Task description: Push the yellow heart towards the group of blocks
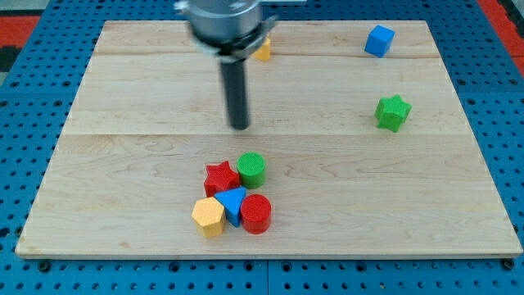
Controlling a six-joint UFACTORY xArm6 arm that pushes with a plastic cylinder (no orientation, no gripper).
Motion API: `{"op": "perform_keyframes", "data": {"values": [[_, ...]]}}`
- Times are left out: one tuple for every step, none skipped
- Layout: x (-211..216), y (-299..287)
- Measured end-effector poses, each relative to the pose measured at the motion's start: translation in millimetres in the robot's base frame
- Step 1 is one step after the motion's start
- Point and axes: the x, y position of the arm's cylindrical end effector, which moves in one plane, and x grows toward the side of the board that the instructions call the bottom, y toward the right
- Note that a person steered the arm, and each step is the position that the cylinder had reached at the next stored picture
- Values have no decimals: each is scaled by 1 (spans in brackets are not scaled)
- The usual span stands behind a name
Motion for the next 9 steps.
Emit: {"op": "perform_keyframes", "data": {"values": [[-59,78],[-113,74],[-161,46],[-144,-42],[-110,-93],[-159,-98],[-161,-150],[-115,-177],[-91,-166]]}}
